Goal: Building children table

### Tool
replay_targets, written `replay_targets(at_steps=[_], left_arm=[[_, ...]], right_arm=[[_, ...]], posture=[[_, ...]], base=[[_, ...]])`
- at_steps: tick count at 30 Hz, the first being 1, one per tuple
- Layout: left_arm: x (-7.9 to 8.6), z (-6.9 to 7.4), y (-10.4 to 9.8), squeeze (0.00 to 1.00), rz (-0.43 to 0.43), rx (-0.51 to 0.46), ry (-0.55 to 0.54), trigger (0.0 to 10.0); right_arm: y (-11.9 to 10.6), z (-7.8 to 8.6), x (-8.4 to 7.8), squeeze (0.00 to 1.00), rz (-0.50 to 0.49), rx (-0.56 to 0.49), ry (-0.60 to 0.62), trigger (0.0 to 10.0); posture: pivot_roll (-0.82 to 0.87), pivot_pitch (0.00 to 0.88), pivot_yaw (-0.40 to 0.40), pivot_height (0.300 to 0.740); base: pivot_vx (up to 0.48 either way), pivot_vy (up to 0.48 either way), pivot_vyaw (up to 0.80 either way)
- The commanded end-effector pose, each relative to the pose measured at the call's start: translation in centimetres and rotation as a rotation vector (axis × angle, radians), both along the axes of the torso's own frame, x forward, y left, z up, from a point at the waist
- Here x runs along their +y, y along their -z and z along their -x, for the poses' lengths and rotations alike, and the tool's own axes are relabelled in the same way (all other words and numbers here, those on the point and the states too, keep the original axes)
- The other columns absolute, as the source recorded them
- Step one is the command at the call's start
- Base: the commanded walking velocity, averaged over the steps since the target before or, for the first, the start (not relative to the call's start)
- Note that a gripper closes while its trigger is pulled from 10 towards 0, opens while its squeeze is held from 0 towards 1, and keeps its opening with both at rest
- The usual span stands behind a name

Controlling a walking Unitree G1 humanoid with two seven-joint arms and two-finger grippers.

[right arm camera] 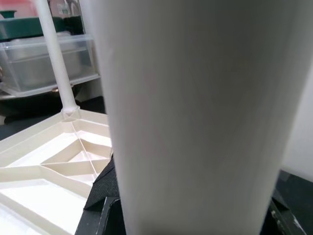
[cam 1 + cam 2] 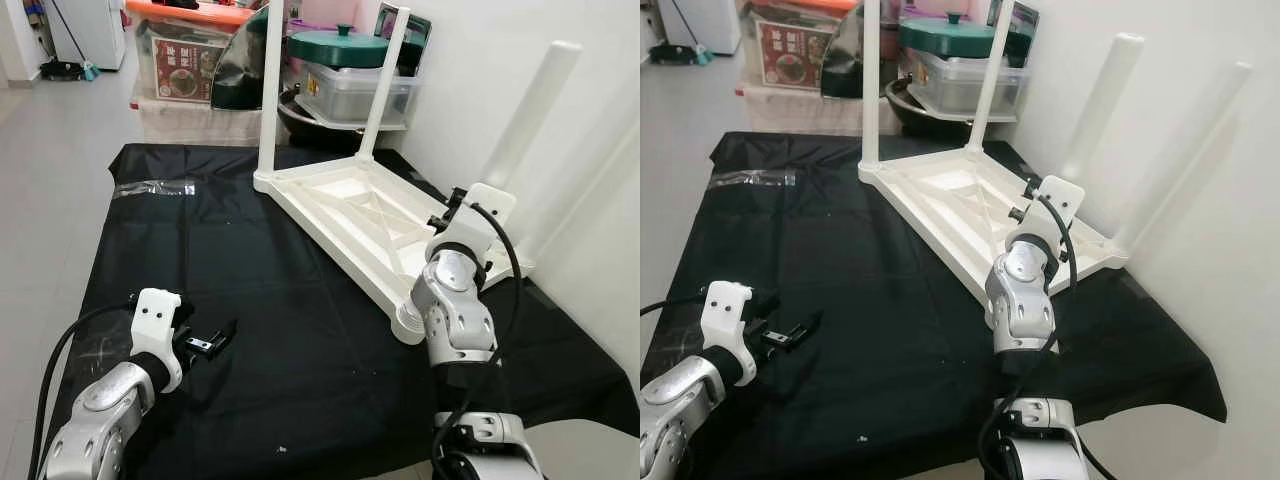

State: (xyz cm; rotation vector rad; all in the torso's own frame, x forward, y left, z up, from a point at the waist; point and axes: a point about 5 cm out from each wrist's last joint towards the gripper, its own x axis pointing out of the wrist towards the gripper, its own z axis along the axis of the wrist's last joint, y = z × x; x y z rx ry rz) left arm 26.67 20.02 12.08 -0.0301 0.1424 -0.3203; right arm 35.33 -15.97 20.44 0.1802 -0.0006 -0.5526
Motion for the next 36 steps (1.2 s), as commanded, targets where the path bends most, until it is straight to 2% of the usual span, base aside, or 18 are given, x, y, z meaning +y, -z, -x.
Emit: replay_targets(at_steps=[1,7,13,14,15,16,17,22,28,36], left_arm=[[-0.1,-0.2,0.1,0.0,-0.011,0.008,0.015,10.0],[-0.1,-0.3,0.0,0.0,-0.015,0.005,0.024,10.0],[-0.2,-0.4,0.1,0.0,-0.015,0.006,0.029,10.0],[-0.2,-0.4,0.1,0.0,-0.015,0.005,0.029,10.0],[-0.2,-0.4,0.1,0.0,-0.014,0.005,0.03,10.0],[-0.2,-0.4,0.1,0.0,-0.014,0.005,0.03,10.0],[-0.2,-0.4,0.1,0.0,-0.015,0.005,0.03,10.0],[-0.2,-0.4,0.1,0.0,-0.015,0.006,0.031,10.0],[-0.2,-0.4,0.1,0.0,-0.018,0.005,0.039,10.0],[-0.2,-0.4,0.1,0.0,-0.018,0.005,0.043,10.0]], right_arm=[[3.8,0.6,-0.2,0.0,-0.094,0.172,-0.003,10.0],[2.5,1.1,-0.4,0.0,-0.116,0.14,-0.017,10.0],[2.1,1.3,-0.8,0.0,-0.12,0.133,-0.022,10.0],[2.1,1.4,-0.9,0.09,-0.123,0.126,-0.022,10.0],[2.0,1.4,-0.9,0.69,-0.125,0.122,-0.023,10.0],[2.0,1.4,-0.9,0.69,-0.125,0.122,-0.023,10.0],[1.9,1.5,-0.9,1.0,-0.128,0.112,-0.022,10.0],[1.4,1.7,-1.0,1.0,-0.116,0.085,-0.021,10.0],[-0.5,2.2,-1.4,1.0,-0.093,0.012,-0.034,10.0],[-2.0,2.4,-1.9,1.0,-0.083,-0.031,-0.078,10.0]], posture=[[0.07,0.0,-0.12,0.74],[0.07,0.0,-0.115,0.74],[0.06,0.0,-0.116,0.74],[0.06,0.0,-0.116,0.74],[0.06,0.0,-0.116,0.74],[0.06,0.0,-0.116,0.74],[0.06,0.0,-0.115,0.74],[0.06,0.0,-0.114,0.74],[0.06,0.0,-0.108,0.74],[0.05,0.0,-0.104,0.74]], base=[[0.0,0.0,0.0],[0.0,0.0,0.0],[0.0,0.0,0.0],[0.0,0.0,0.0],[0.0,0.0,0.0],[0.0,0.0,0.0],[0.0,0.0,0.0],[0.0,0.0,0.0],[0.0,0.0,0.0],[0.0,0.0,0.0]])
